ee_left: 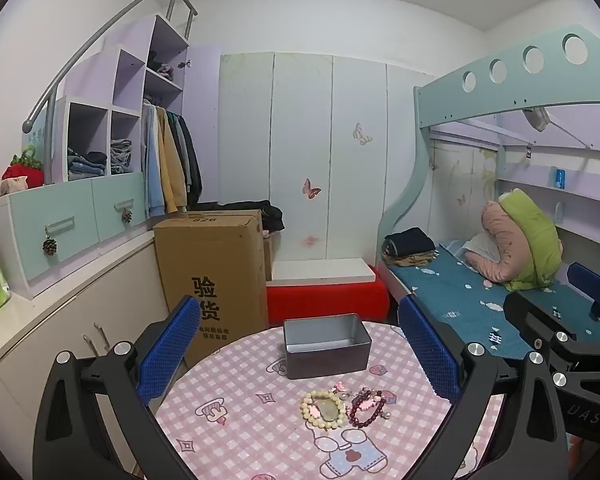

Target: Organize jewelry

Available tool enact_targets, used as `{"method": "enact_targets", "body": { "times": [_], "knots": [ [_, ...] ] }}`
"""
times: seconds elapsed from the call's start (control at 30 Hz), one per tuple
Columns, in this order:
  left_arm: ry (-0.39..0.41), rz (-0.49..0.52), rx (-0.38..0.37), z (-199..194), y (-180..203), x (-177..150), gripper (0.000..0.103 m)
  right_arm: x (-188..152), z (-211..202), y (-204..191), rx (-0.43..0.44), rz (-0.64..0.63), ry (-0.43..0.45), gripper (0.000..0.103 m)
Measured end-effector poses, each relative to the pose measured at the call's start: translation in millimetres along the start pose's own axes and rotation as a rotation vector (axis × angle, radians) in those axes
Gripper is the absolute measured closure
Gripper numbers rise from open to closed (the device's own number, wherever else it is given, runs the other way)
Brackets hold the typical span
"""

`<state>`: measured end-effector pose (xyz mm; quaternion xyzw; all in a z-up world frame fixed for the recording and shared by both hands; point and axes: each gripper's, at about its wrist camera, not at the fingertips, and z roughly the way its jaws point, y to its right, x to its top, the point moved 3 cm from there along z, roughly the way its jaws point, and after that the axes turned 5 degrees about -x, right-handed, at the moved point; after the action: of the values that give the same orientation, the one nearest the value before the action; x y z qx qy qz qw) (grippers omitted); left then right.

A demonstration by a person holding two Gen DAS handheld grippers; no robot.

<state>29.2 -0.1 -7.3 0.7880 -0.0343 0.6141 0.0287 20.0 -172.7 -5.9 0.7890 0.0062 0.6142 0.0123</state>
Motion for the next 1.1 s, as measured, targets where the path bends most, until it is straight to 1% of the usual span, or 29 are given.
{"method": "enact_targets", "body": {
  "times": [0.67, 0.7, 0.8, 1.1],
  "knots": [
    [-0.001, -0.001, 0.003, -2, -3, -2, 0.007, 0, 1, 1, 0.003, 0.002, -0.004, 0.007],
    [-0.005, 0.002, 0.000, 4, 2, -2, 0.007, 0, 0, 1, 0.003, 0.002, -0.004, 0.007],
    [-0.004, 0.004, 0.001, 6, 3, -2, 0.007, 1, 0, 1, 0.003, 0.002, -0.005, 0.007],
    [0.001, 0.004, 0.000, 3, -3, 1, 0.007, -10, 3, 0, -0.001, -0.001, -0.003, 0.007]
  ]
}}
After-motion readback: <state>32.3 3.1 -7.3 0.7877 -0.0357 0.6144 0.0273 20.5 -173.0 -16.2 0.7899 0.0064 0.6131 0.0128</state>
